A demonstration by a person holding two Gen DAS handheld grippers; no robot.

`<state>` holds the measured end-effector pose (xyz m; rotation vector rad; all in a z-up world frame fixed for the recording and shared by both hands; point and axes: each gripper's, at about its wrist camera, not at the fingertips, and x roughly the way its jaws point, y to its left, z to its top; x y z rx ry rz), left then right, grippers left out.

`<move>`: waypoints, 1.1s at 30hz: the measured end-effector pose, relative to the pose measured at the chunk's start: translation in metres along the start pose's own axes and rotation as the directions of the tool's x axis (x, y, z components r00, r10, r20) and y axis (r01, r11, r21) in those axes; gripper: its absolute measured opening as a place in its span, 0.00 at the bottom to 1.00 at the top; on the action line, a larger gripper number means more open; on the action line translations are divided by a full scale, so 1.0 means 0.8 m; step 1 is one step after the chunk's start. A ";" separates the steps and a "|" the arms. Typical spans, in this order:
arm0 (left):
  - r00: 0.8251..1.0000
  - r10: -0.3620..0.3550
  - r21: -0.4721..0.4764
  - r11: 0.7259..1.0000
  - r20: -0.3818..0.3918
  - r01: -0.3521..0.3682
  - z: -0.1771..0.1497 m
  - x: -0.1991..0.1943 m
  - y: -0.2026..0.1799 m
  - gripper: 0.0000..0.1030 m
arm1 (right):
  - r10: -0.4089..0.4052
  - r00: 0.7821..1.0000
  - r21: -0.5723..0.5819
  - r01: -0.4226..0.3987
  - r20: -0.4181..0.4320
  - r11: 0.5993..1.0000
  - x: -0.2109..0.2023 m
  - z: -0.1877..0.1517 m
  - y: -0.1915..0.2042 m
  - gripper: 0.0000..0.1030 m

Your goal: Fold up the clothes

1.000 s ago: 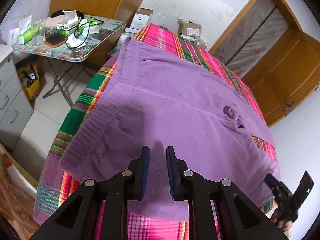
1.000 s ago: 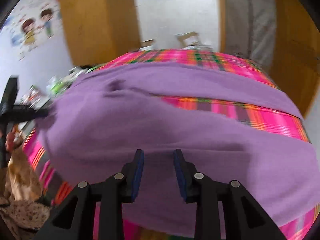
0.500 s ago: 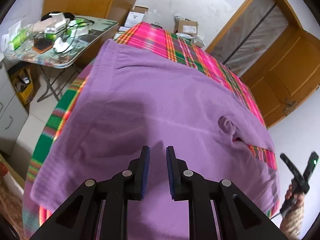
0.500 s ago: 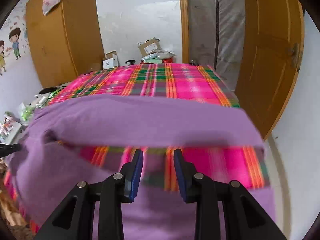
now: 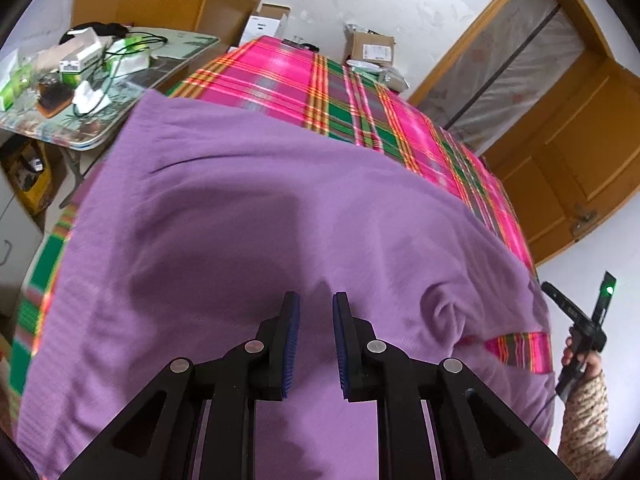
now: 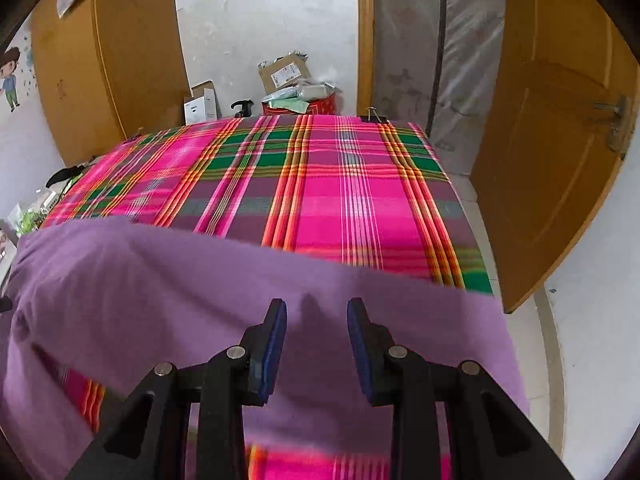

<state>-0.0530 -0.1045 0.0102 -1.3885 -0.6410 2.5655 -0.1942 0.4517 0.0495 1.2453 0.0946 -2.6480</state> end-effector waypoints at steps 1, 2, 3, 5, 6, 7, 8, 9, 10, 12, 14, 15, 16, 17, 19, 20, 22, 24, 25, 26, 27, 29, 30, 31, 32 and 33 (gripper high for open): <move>1.000 0.001 -0.002 1.000 -0.001 -0.001 0.003 0.004 -0.002 0.17 | 0.001 1.000 -0.013 -0.002 -0.010 1.000 0.010 0.008 -0.002 0.31; 1.000 0.003 -0.004 1.000 -0.002 -0.003 0.005 0.008 -0.004 0.17 | -0.001 1.000 -0.035 0.000 -0.027 0.999 0.023 0.017 -0.004 0.31; 1.000 0.004 -0.008 1.000 -0.003 -0.004 0.008 0.012 -0.004 0.17 | 0.008 0.999 -0.045 -0.010 -0.036 0.999 0.031 0.022 -0.005 0.31; 1.000 0.008 -0.013 1.000 -0.006 -0.008 0.011 0.017 -0.006 0.17 | 0.032 0.998 -0.060 -0.035 -0.050 0.998 0.044 0.032 -0.008 0.31; 1.000 0.010 -0.016 1.000 -0.006 -0.010 0.013 0.019 -0.006 0.17 | 0.043 0.997 -0.072 -0.048 -0.061 0.996 0.051 0.035 -0.009 0.31; 1.000 0.013 -0.019 1.000 -0.006 -0.014 0.014 0.021 -0.005 0.17 | 0.052 0.996 -0.089 -0.058 -0.074 0.994 0.057 0.038 -0.008 0.31; 1.000 0.016 -0.022 1.000 -0.008 -0.016 0.015 0.022 -0.005 0.17 | 0.051 0.995 -0.103 -0.059 -0.085 0.993 0.062 0.039 -0.007 0.32; 1.000 0.018 -0.026 0.999 -0.009 -0.019 0.017 0.024 -0.005 0.17 | 0.047 0.994 -0.117 -0.058 -0.096 0.991 0.067 0.040 -0.005 0.33; 1.000 0.020 -0.031 0.999 -0.008 -0.020 0.017 0.025 -0.004 0.17 | 0.044 0.993 -0.130 -0.058 -0.106 0.990 0.072 0.041 -0.003 0.34; 1.000 0.024 -0.038 0.999 -0.007 -0.024 0.018 0.026 -0.002 0.17 | 0.041 0.992 -0.159 -0.059 -0.116 0.985 0.078 0.042 0.003 0.35; 1.000 0.027 -0.040 0.999 -0.007 -0.028 0.019 0.027 0.000 0.17 | 0.052 0.992 -0.165 -0.070 -0.112 0.984 0.083 0.045 0.005 0.35; 1.000 0.028 -0.040 0.999 -0.008 -0.028 0.019 0.028 0.001 0.17 | 0.058 0.992 -0.158 -0.075 -0.110 0.985 0.083 0.044 0.004 0.35; 1.000 0.028 -0.041 0.999 -0.008 -0.028 0.020 0.028 0.002 0.17 | 0.065 0.992 -0.149 -0.080 -0.107 0.986 0.081 0.042 0.003 0.35; 1.000 0.028 -0.042 0.999 -0.008 -0.028 0.020 0.028 0.003 0.17 | 0.071 0.992 -0.140 -0.086 -0.105 0.986 0.080 0.041 0.002 0.36; 1.000 0.028 -0.044 0.999 -0.009 -0.028 0.019 0.029 0.004 0.17 | 0.085 0.991 -0.129 -0.098 -0.102 0.987 0.078 0.039 0.001 0.33; 1.000 0.029 -0.044 0.999 -0.009 -0.029 0.020 0.029 0.004 0.17 | 0.093 0.990 -0.130 -0.106 -0.103 0.986 0.076 0.039 0.002 0.29; 0.999 0.031 -0.040 0.999 -0.010 -0.032 0.021 0.030 0.004 0.17 | 0.117 0.987 -0.128 -0.131 -0.107 0.983 0.074 0.038 0.002 0.16; 1.000 0.027 -0.045 0.999 -0.009 -0.027 0.020 0.030 0.005 0.17 | 0.120 0.987 -0.134 -0.134 -0.111 0.982 0.073 0.038 0.005 0.05; 1.000 0.025 -0.047 0.999 -0.008 -0.026 0.020 0.030 0.006 0.17 | 0.115 0.987 -0.142 -0.130 -0.110 0.981 0.072 0.038 0.008 0.04; 1.000 0.024 -0.048 0.999 -0.008 -0.024 0.020 0.030 0.006 0.17 | 0.103 0.989 -0.148 -0.118 -0.107 0.982 0.072 0.038 0.010 0.03; 1.000 0.022 -0.049 0.999 -0.007 -0.023 0.020 0.030 0.006 0.17 | 0.087 0.992 -0.149 -0.101 -0.096 0.984 0.071 0.039 0.010 0.03; 1.000 0.024 -0.043 0.999 -0.008 -0.024 0.020 0.030 0.005 0.17 | 0.054 0.996 -0.148 -0.065 -0.073 0.987 0.070 0.039 0.010 0.03; 1.000 0.024 -0.041 0.999 -0.008 -0.024 0.019 0.030 0.005 0.17 | 0.049 0.996 -0.145 -0.059 -0.071 0.988 0.070 0.040 0.009 0.03; 1.000 0.024 -0.041 0.999 -0.008 -0.024 0.019 0.030 0.005 0.17 | 0.046 0.996 -0.142 -0.055 -0.071 0.988 0.071 0.040 0.008 0.03; 1.000 0.022 -0.043 0.999 -0.008 -0.022 0.019 0.030 0.006 0.17 | 0.033 0.997 -0.151 -0.043 -0.067 0.988 0.072 0.040 0.010 0.03; 1.000 0.021 -0.044 0.999 -0.008 -0.021 0.019 0.030 0.006 0.17 | 0.027 0.998 -0.160 -0.037 -0.065 0.986 0.072 0.039 0.012 0.03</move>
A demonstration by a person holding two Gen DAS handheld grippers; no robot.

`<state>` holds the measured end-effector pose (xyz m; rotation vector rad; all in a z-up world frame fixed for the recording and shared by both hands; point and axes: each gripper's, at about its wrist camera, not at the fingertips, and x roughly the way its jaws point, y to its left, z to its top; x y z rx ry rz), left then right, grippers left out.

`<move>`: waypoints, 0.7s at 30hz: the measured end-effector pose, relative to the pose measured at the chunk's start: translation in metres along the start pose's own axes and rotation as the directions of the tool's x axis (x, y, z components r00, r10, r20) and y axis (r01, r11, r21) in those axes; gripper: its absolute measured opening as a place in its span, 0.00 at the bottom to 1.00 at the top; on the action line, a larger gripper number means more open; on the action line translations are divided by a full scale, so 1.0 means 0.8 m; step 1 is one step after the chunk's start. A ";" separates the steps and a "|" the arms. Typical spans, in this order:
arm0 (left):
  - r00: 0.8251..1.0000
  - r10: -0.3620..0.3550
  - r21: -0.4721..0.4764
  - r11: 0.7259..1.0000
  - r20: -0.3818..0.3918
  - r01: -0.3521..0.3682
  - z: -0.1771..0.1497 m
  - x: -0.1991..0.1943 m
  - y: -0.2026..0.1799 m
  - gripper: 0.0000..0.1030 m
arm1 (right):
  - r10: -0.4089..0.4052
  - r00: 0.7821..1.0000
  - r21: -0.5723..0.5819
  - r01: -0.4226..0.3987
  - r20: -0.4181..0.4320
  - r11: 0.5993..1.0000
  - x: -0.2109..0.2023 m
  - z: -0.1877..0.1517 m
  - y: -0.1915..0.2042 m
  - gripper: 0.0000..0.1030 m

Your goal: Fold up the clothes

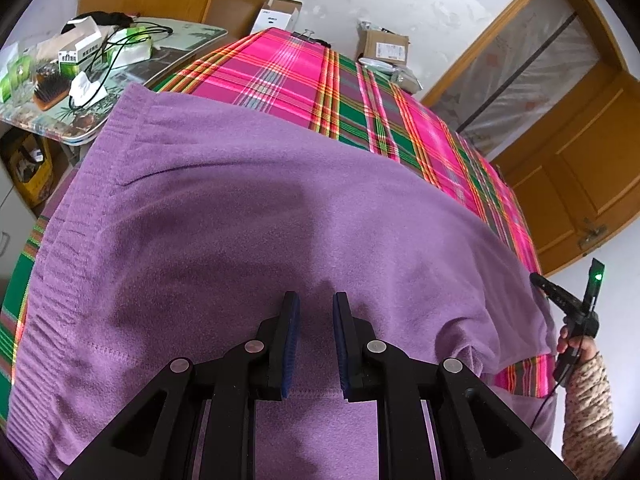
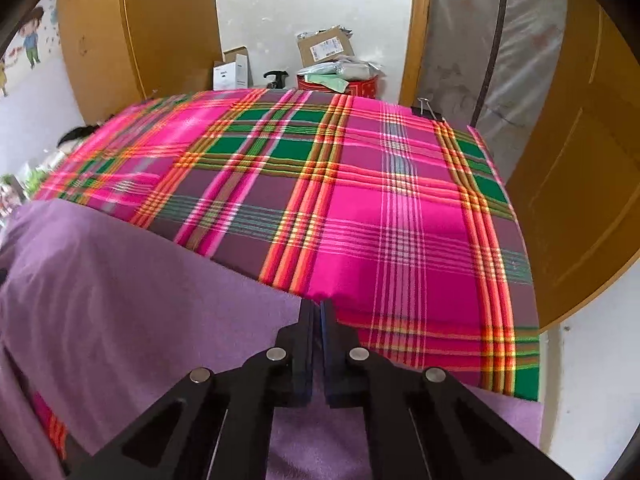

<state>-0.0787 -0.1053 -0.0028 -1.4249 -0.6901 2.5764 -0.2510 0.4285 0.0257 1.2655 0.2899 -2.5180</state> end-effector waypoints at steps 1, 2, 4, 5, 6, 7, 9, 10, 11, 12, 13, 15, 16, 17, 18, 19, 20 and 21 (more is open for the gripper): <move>1.000 -0.001 0.000 1.000 0.000 0.001 0.000 0.000 0.000 0.17 | -0.005 1.000 -0.007 0.005 0.000 1.000 0.000 -0.001 0.001 0.03; 1.000 0.000 -0.001 1.000 0.001 0.000 0.000 0.001 0.000 0.17 | -0.006 1.000 -0.010 0.006 0.002 1.000 -0.001 -0.001 0.001 0.03; 1.000 0.000 0.001 1.000 0.002 0.000 0.000 0.002 -0.001 0.17 | -0.006 1.000 0.004 0.006 0.002 1.000 -0.001 -0.003 -0.002 0.04; 1.000 -0.001 0.002 1.000 0.002 0.001 0.001 0.002 -0.001 0.17 | -0.006 1.000 0.012 0.006 0.002 1.000 -0.002 -0.004 -0.003 0.04; 1.000 -0.001 0.003 1.000 0.002 0.001 0.001 0.002 -0.001 0.17 | -0.007 1.000 0.016 0.007 -0.002 1.000 0.002 0.001 -0.004 0.05; 1.000 -0.002 0.003 1.000 0.001 0.002 0.001 0.002 0.000 0.17 | -0.008 1.000 0.019 0.008 -0.008 1.000 0.001 0.002 -0.003 0.06; 1.000 -0.002 0.004 1.000 0.000 0.002 0.001 0.003 0.000 0.17 | -0.027 1.000 0.023 0.027 -0.002 0.999 -0.008 0.001 -0.002 0.06; 1.000 0.002 0.010 1.000 -0.002 -0.002 0.002 0.002 -0.001 0.17 | -0.015 1.000 0.027 0.015 0.005 1.000 -0.015 0.000 -0.001 0.07; 1.000 0.006 0.016 1.000 -0.003 -0.006 0.002 0.002 -0.001 0.17 | 0.001 1.000 0.032 -0.002 0.012 0.999 -0.022 -0.003 -0.001 0.07; 1.000 0.013 0.020 1.000 -0.004 -0.013 0.002 0.002 -0.003 0.17 | -0.001 1.000 0.033 0.000 0.010 0.999 -0.027 -0.006 0.000 0.07; 1.000 0.019 0.025 1.000 -0.005 -0.019 0.002 0.002 -0.004 0.17 | -0.007 1.000 0.034 0.007 0.006 0.999 -0.030 -0.009 0.002 0.07; 1.000 0.028 0.032 0.999 -0.003 -0.028 0.001 0.002 -0.007 0.17 | -0.008 1.000 0.037 0.008 -0.011 0.999 -0.032 -0.017 0.003 0.08; 1.000 0.031 0.035 0.999 -0.001 -0.031 0.001 0.002 -0.007 0.17 | -0.018 1.000 0.042 0.019 -0.019 0.999 -0.030 -0.020 0.002 0.08; 1.000 0.032 0.035 0.999 -0.001 -0.031 0.001 0.002 -0.007 0.17 | -0.031 0.999 0.047 0.032 -0.026 0.998 -0.028 -0.023 0.002 0.08; 0.999 0.032 0.036 0.999 -0.002 -0.032 0.001 0.002 -0.007 0.17 | -0.043 0.998 0.052 0.045 -0.034 0.998 -0.026 -0.026 0.002 0.08; 0.999 0.032 0.037 0.999 -0.002 -0.032 0.001 0.002 -0.007 0.17 | -0.057 0.997 0.057 0.059 -0.042 0.997 -0.023 -0.028 0.001 0.08; 0.999 0.032 0.037 0.999 -0.003 -0.032 0.001 0.002 -0.007 0.17 | -0.073 0.997 0.052 0.075 -0.032 0.996 -0.022 -0.029 0.001 0.08; 0.999 0.032 0.038 0.999 -0.003 -0.032 0.001 0.002 -0.006 0.17 | -0.089 0.996 0.049 0.090 -0.028 0.995 -0.021 -0.028 0.001 0.08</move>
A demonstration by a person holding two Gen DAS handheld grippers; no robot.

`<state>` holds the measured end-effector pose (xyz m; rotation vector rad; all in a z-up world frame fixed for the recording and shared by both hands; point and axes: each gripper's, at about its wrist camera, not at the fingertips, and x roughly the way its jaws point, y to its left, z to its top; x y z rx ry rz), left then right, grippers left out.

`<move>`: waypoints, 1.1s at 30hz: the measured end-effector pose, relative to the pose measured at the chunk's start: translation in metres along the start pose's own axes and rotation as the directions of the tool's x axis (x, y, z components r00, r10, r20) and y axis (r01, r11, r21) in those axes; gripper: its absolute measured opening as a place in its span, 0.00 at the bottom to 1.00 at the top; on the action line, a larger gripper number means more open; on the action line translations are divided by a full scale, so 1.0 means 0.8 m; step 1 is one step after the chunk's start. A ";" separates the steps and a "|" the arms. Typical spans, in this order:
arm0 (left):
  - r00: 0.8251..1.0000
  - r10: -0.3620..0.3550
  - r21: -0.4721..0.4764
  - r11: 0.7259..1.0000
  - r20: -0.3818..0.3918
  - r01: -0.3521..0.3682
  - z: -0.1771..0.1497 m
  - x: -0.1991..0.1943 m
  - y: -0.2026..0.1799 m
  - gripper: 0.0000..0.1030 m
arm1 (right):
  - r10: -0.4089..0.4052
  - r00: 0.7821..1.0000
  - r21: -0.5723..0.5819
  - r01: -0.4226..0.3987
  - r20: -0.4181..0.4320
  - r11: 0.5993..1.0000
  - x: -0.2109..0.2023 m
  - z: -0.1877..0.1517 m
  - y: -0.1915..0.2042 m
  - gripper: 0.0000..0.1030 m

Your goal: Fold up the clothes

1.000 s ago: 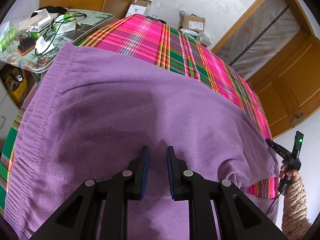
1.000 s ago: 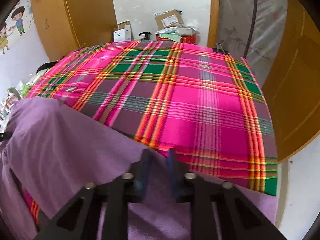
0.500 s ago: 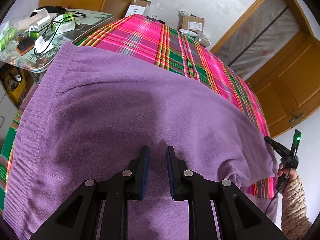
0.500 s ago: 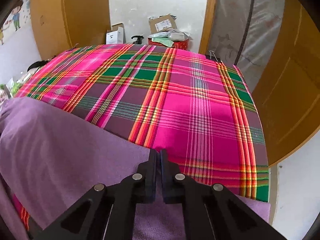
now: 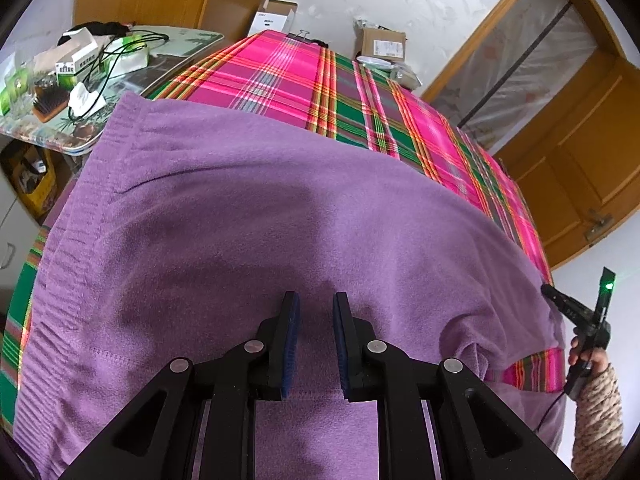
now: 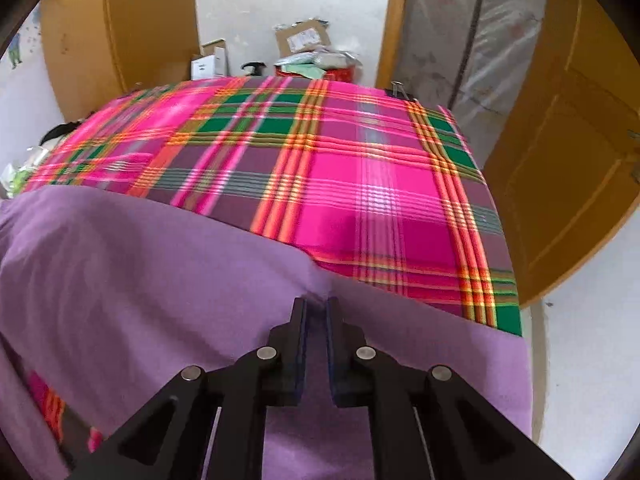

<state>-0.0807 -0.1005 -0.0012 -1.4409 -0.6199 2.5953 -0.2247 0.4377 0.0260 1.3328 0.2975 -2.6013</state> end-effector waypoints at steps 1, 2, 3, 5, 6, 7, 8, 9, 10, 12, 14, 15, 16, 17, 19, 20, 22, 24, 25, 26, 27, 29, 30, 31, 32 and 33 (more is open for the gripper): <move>1.000 0.000 0.001 1.000 -0.001 0.000 0.000 0.000 0.000 0.17 | -0.016 1.000 -0.001 0.016 0.003 1.000 0.001 0.001 0.001 0.09; 1.000 0.000 0.001 1.000 -0.001 0.000 0.000 0.000 0.000 0.17 | -0.019 1.000 0.013 0.019 -0.003 1.000 0.001 0.003 0.000 0.09; 1.000 0.000 0.002 1.000 -0.002 0.000 0.000 0.000 0.000 0.17 | -0.024 1.000 0.021 0.024 -0.004 0.999 -0.001 0.004 0.001 0.09; 1.000 0.001 0.004 1.000 -0.002 -0.001 0.001 0.001 -0.001 0.17 | -0.022 1.000 0.021 0.022 0.005 1.000 -0.009 0.004 0.007 0.10; 1.000 0.002 0.006 1.000 -0.001 -0.002 0.001 0.001 -0.001 0.17 | -0.011 1.000 0.011 0.011 0.016 1.000 -0.015 0.003 0.012 0.10; 1.000 0.002 0.007 1.000 0.001 -0.002 0.001 0.001 -0.001 0.17 | 0.000 1.000 0.000 0.000 0.022 1.000 -0.019 0.001 0.018 0.10; 1.000 0.003 0.010 1.000 0.002 -0.003 0.001 0.001 -0.001 0.17 | 0.000 1.000 -0.014 0.001 0.018 1.000 -0.020 -0.002 0.023 0.11; 1.000 0.006 0.017 1.000 0.003 -0.006 0.001 0.001 -0.002 0.17 | -0.004 1.000 -0.029 0.004 0.012 1.000 -0.019 -0.005 0.029 0.11; 1.000 0.005 0.018 1.000 0.004 -0.005 0.000 0.001 -0.002 0.17 | -0.016 1.000 -0.046 0.016 0.006 0.999 -0.016 -0.008 0.034 0.11; 1.000 0.002 0.019 1.000 0.006 -0.003 -0.001 0.001 -0.003 0.17 | -0.045 0.999 -0.064 0.045 0.004 0.997 -0.011 -0.011 0.039 0.13; 1.000 -0.002 0.014 1.000 0.005 0.002 0.001 0.000 0.000 0.17 | -0.075 0.997 -0.049 0.075 0.012 0.996 -0.011 -0.009 0.036 0.22; 1.000 -0.002 0.012 1.000 0.005 0.002 0.002 -0.001 0.001 0.17 | -0.087 0.996 -0.041 0.087 0.006 0.995 -0.012 -0.007 0.036 0.24; 1.000 -0.001 0.011 1.000 0.006 0.001 0.003 -0.002 0.002 0.17 | -0.098 0.995 -0.035 0.098 -0.001 0.995 -0.013 -0.005 0.036 0.24; 1.000 0.006 0.014 1.000 0.009 -0.006 0.005 -0.003 0.003 0.17 | -0.110 0.994 -0.028 0.109 -0.009 0.994 -0.013 -0.002 0.037 0.24; 1.000 0.007 0.013 1.000 0.020 -0.007 0.010 -0.008 0.007 0.17 | -0.100 0.995 -0.045 0.100 0.012 0.994 -0.024 0.002 0.046 0.24; 1.000 0.008 0.013 1.000 0.026 -0.009 0.012 -0.010 0.009 0.17 | -0.087 0.996 -0.055 0.088 0.024 0.995 -0.031 0.005 0.054 0.24; 0.999 0.020 0.021 1.000 0.040 -0.021 0.019 -0.015 0.013 0.17 | -0.057 0.997 -0.073 0.060 0.043 0.995 -0.044 0.011 0.069 0.24; 0.998 0.027 0.027 0.999 0.058 -0.028 0.027 -0.021 0.018 0.17 | -0.016 0.998 -0.104 0.023 0.064 0.994 -0.060 0.018 0.093 0.24; 0.997 0.032 0.030 0.999 0.065 -0.034 0.032 -0.024 0.021 0.17 | 0.004 0.997 -0.122 0.005 0.075 0.993 -0.068 0.022 0.107 0.24; 0.997 0.037 0.033 0.999 0.073 -0.040 0.037 -0.027 0.024 0.17 | 0.024 0.996 -0.141 -0.012 0.086 0.990 -0.075 0.026 0.121 0.24; 0.996 0.044 0.038 0.998 0.083 -0.048 0.043 -0.031 0.026 0.17 | 0.049 0.995 -0.158 -0.034 0.089 0.987 -0.079 0.031 0.135 0.24; 0.993 0.056 0.052 0.997 0.104 -0.062 0.053 -0.037 0.031 0.17 | 0.100 0.991 -0.191 -0.082 0.089 0.978 -0.083 0.042 0.163 0.24; 0.991 0.062 0.061 0.996 0.115 -0.069 0.059 -0.039 0.034 0.17 | 0.126 0.988 -0.208 -0.105 0.089 0.972 -0.085 0.047 0.177 0.24; 0.990 0.075 0.073 0.994 0.121 -0.085 0.065 -0.039 0.037 0.18 | 0.152 0.985 -0.225 -0.129 0.088 0.966 -0.088 0.053 0.191 0.25; 0.988 0.096 0.074 0.992 0.121 -0.106 0.072 -0.040 0.041 0.21 | 0.160 0.983 -0.241 -0.136 0.087 0.961 -0.086 0.057 0.205 0.26; 0.986 0.112 0.077 0.990 0.121 -0.122 0.077 -0.039 0.045 0.23 | 0.165 0.983 -0.257 -0.139 0.086 0.956 -0.084 0.060 0.219 0.26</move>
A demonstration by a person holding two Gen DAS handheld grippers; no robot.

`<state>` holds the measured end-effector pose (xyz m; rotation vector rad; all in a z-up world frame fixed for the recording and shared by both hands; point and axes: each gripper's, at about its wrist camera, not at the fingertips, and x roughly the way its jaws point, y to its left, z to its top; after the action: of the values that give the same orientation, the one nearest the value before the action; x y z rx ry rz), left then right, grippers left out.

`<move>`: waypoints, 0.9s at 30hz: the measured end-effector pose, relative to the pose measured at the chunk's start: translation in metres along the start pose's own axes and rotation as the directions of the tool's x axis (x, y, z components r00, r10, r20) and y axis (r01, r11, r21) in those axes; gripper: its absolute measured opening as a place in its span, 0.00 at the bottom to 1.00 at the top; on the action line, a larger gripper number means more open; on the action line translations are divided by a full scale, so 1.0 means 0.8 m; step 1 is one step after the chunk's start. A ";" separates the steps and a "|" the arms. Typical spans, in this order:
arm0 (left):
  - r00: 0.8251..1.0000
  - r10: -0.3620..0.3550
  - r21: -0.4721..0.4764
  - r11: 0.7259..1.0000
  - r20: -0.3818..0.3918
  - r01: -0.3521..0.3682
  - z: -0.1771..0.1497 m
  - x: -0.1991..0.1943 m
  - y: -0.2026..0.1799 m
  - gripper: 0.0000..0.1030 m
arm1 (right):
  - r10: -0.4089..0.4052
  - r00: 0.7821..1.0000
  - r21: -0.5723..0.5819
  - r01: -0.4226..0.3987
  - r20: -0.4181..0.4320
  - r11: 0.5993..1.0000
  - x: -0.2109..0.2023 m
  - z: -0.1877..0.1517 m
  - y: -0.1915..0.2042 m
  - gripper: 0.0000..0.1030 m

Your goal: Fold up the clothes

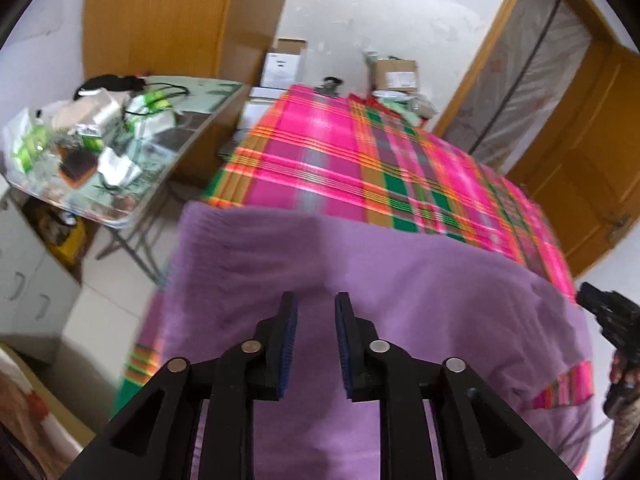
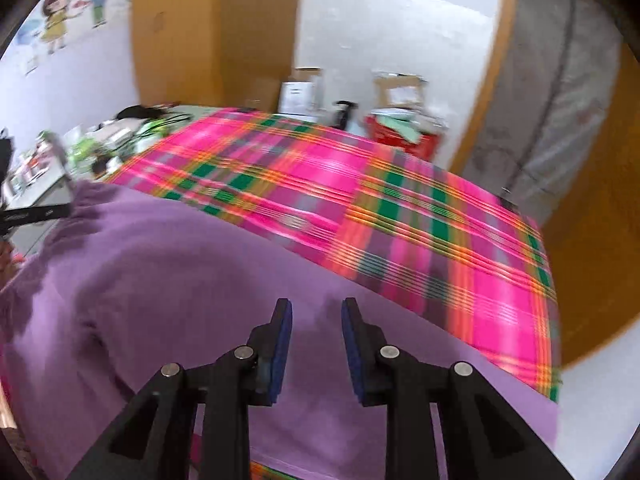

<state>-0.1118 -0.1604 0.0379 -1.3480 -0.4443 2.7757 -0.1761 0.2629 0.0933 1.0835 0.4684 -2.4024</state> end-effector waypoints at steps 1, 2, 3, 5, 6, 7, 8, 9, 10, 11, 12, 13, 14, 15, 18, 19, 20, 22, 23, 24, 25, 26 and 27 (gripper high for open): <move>1.000 0.005 0.012 1.000 0.000 -0.005 0.006 0.003 0.004 0.24 | 0.015 1.000 -0.012 -0.015 0.000 1.000 0.004 0.006 0.012 0.26; 1.000 0.010 0.024 1.000 -0.001 -0.010 0.011 0.005 0.008 0.24 | 0.032 0.999 -0.022 -0.032 -0.001 0.999 0.007 0.013 0.025 0.26; 1.000 0.021 0.030 0.999 -0.004 -0.021 0.016 0.009 0.012 0.24 | 0.049 0.999 -0.032 -0.049 -0.002 0.998 0.011 0.019 0.037 0.26; 0.999 0.040 0.043 0.998 -0.010 -0.040 0.025 0.016 0.019 0.24 | 0.110 0.994 -0.035 -0.111 -0.010 0.993 0.018 0.032 0.060 0.26; 0.999 0.039 0.061 0.997 -0.008 -0.039 0.029 0.019 0.021 0.24 | 0.140 0.990 -0.038 -0.141 -0.017 0.989 0.023 0.039 0.072 0.26; 0.999 0.038 0.079 0.996 -0.005 -0.037 0.032 0.023 0.022 0.24 | 0.153 0.988 -0.049 -0.153 -0.020 0.987 0.027 0.045 0.079 0.27; 0.999 0.037 0.097 0.995 -0.003 -0.037 0.036 0.026 0.024 0.24 | 0.158 0.987 -0.067 -0.160 -0.025 0.985 0.032 0.049 0.089 0.27; 0.999 0.045 0.118 0.992 -0.003 -0.044 0.039 0.030 0.025 0.24 | 0.162 0.986 -0.087 -0.164 -0.030 0.983 0.038 0.055 0.098 0.28; 0.997 0.071 0.126 0.990 -0.010 -0.070 0.045 0.036 0.026 0.24 | 0.163 0.986 -0.099 -0.166 -0.037 0.981 0.046 0.059 0.105 0.30; 0.997 0.078 0.141 0.987 -0.007 -0.076 0.048 0.038 0.026 0.24 | 0.164 0.985 -0.109 -0.168 -0.045 0.980 0.054 0.063 0.111 0.31; 0.997 0.083 0.158 0.984 -0.004 -0.081 0.050 0.040 0.025 0.25 | 0.165 0.985 -0.119 -0.170 -0.053 0.978 0.063 0.068 0.118 0.31; 0.997 0.078 0.193 0.978 -0.007 -0.075 0.052 0.044 0.022 0.27 | 0.165 0.984 -0.129 -0.172 -0.061 0.977 0.071 0.072 0.124 0.32; 0.997 0.076 0.226 0.971 -0.010 -0.071 0.054 0.048 0.019 0.33 | 0.166 0.984 -0.139 -0.174 -0.070 0.975 0.079 0.076 0.130 0.33; 0.996 0.091 0.250 0.965 -0.017 -0.084 0.055 0.054 0.018 0.34 | 0.161 0.984 -0.144 -0.171 -0.077 0.975 0.086 0.080 0.133 0.33; 0.992 0.124 0.279 0.954 -0.029 -0.111 0.058 0.068 0.020 0.34 | 0.160 0.982 -0.137 -0.173 -0.099 0.975 0.108 0.089 0.133 0.42; 0.992 0.123 0.293 0.950 -0.030 -0.109 0.058 0.072 0.020 0.34 | 0.159 0.981 -0.136 -0.173 -0.109 0.975 0.114 0.091 0.133 0.44; 0.991 0.132 0.307 0.945 -0.026 -0.117 0.058 0.075 0.020 0.34 | 0.158 0.980 -0.134 -0.173 -0.119 0.976 0.120 0.093 0.133 0.44; 0.988 0.149 0.331 0.935 -0.034 -0.129 0.058 0.083 0.020 0.34 | 0.139 0.983 -0.147 -0.156 -0.121 0.977 0.127 0.095 0.133 0.44; 0.987 0.156 0.338 0.932 -0.041 -0.133 0.058 0.087 0.020 0.34 | 0.128 0.984 -0.154 -0.146 -0.121 0.977 0.130 0.096 0.133 0.44; 0.986 0.160 0.347 0.928 -0.043 -0.135 0.057 0.089 0.019 0.34 | 0.126 0.984 -0.160 -0.145 -0.125 0.976 0.134 0.096 0.134 0.44; 0.986 0.163 0.356 0.924 -0.044 -0.137 0.056 0.091 0.018 0.34 | 0.126 0.983 -0.164 -0.147 -0.130 0.975 0.137 0.096 0.135 0.44; 0.986 0.164 0.361 0.922 -0.040 -0.139 0.056 0.092 0.017 0.34 | 0.126 0.983 -0.166 -0.147 -0.135 0.975 0.141 0.095 0.136 0.44; 0.986 0.162 0.364 0.921 -0.036 -0.138 0.057 0.094 0.018 0.34 | 0.125 0.982 -0.166 -0.148 -0.140 0.975 0.145 0.095 0.136 0.44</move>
<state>-0.1923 -0.1741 0.0035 -1.4240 0.1756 2.7326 -0.2316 0.1045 0.0396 1.1568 0.6167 -2.1360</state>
